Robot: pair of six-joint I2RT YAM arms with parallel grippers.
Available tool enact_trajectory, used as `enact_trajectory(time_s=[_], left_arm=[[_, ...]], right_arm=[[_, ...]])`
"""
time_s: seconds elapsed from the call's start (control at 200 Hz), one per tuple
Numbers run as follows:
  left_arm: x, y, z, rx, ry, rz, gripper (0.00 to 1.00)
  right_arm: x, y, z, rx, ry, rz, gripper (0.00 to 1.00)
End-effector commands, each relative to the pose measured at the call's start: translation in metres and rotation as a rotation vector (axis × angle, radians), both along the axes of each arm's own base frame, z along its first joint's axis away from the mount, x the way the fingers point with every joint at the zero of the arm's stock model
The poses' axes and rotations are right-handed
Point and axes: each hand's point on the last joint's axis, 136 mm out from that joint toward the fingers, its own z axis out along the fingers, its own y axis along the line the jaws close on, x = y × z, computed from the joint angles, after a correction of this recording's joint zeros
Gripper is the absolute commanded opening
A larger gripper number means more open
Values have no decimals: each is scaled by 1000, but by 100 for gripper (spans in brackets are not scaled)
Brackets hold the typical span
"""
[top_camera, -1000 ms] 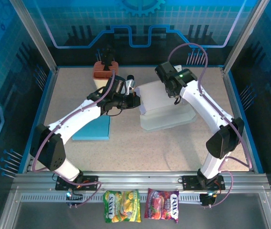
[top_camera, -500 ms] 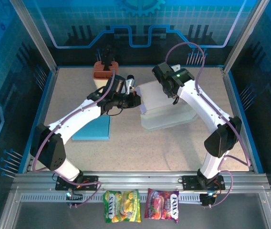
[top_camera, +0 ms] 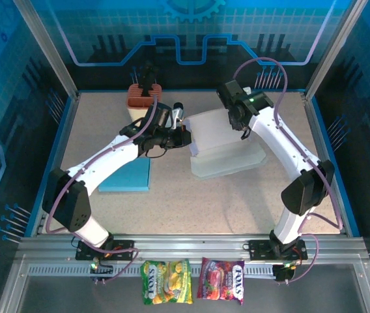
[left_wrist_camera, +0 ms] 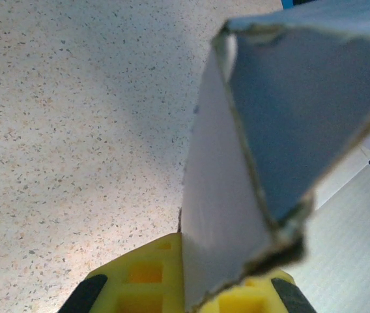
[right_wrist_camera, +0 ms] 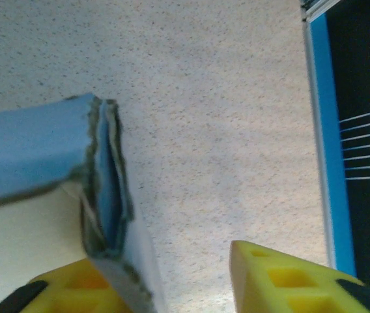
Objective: Fold the paper box
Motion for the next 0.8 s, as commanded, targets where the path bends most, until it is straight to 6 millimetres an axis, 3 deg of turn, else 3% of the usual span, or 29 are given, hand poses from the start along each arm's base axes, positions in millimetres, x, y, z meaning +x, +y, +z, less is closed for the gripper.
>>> enact_trajectory(time_s=[0.0,0.075,0.18,0.335,0.51,0.62,0.795], left_arm=[[5,0,11,-9,-12,9,0],[4,0,10,-8,-9,7,0],[5,-1,9,-7,-6,7,0],[6,0,8,-1,-7,12,0],[8,4,-3,30,21,43,0],[8,7,-17,57,52,65,0],[2,12,-57,132,128,113,2]], right_arm=[[-3,-8,0,25,-3,-23,32],[0,-13,-1,8,-4,-36,28],[2,-16,3,-41,-16,-51,0],[-1,-14,19,-169,-79,-52,0],[-7,-3,11,-104,-84,-18,0],[-14,0,2,-95,-72,-16,0],[-30,8,-32,-83,-17,-9,0]])
